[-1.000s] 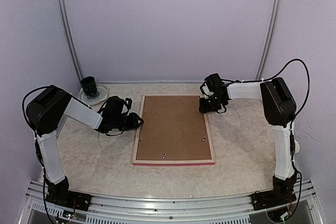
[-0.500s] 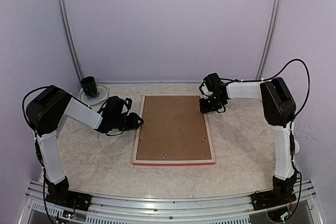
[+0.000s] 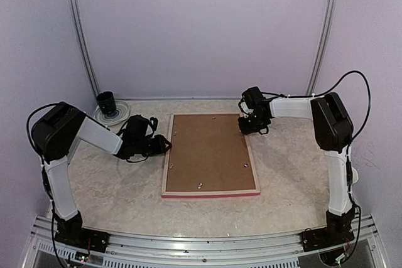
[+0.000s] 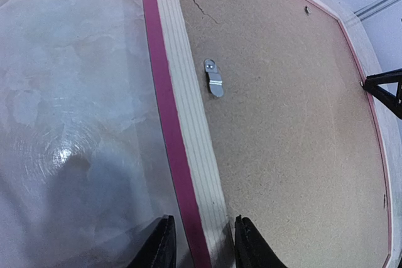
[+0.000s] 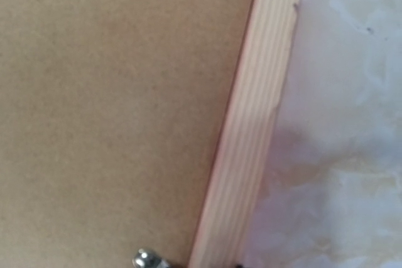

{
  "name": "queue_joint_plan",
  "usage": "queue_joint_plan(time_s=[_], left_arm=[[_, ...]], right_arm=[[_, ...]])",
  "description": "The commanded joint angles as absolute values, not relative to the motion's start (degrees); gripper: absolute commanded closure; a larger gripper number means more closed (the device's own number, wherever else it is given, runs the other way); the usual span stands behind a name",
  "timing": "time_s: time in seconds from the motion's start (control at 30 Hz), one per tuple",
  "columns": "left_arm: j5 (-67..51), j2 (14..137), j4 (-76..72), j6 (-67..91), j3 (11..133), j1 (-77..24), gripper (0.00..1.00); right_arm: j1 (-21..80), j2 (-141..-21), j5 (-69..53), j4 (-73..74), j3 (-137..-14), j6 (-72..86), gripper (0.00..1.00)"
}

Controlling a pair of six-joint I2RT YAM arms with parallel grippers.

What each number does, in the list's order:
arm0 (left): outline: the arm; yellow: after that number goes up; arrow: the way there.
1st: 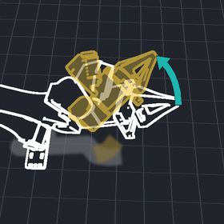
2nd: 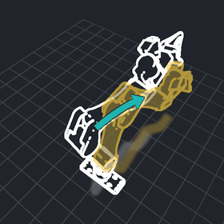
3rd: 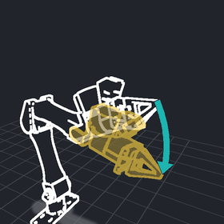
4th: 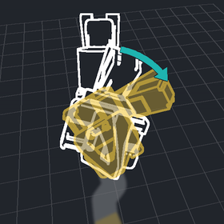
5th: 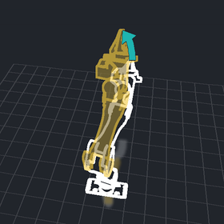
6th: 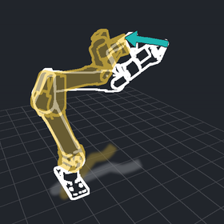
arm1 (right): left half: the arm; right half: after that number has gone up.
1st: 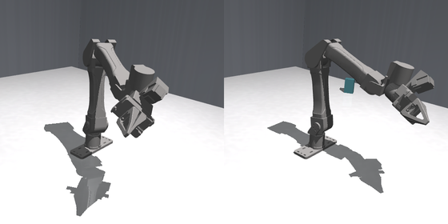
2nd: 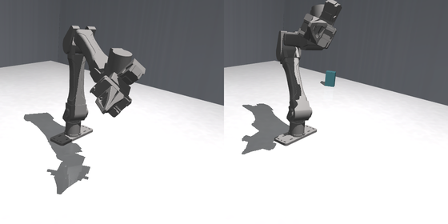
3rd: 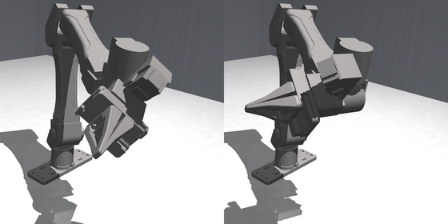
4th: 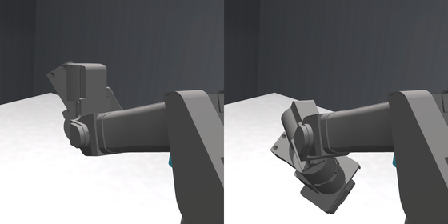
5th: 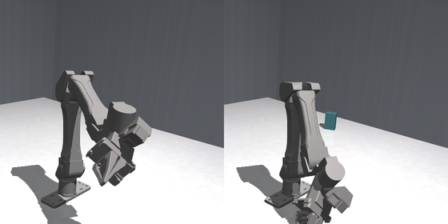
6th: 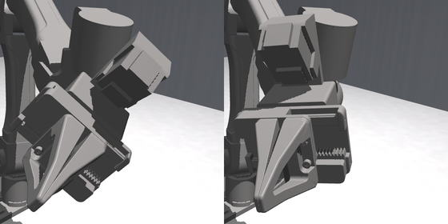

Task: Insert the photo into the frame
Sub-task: Press the fastener onto the backboard.

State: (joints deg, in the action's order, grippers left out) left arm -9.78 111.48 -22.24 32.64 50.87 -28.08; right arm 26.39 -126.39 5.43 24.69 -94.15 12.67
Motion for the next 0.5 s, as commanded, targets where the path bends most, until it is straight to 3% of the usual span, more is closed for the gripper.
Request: queue_joint_plan(time_s=[0.0,0.13,0.33,0.47], left_arm=[[-9.89,115.66,-11.87,32.12,49.57,-28.48,0.67],[-9.89,115.65,-11.95,32.15,49.62,-28.48,0.67],[-9.74,115.27,-12.26,32.26,49.39,-28.48,0.67],[-9.8,115.38,-12.22,32.23,49.4,-28.48,0.67]], right_arm=[[26.97,-128.85,7.79,27.2,-94.96,11.52,0.8],[27.07,-128.36,7.64,27.35,-95.27,12.02,0.75],[27.07,-123.98,3.78,24.72,-94.44,12.68,0.59],[27.07,-124.15,2.42,24.02,-95.27,12.7,0.57]])
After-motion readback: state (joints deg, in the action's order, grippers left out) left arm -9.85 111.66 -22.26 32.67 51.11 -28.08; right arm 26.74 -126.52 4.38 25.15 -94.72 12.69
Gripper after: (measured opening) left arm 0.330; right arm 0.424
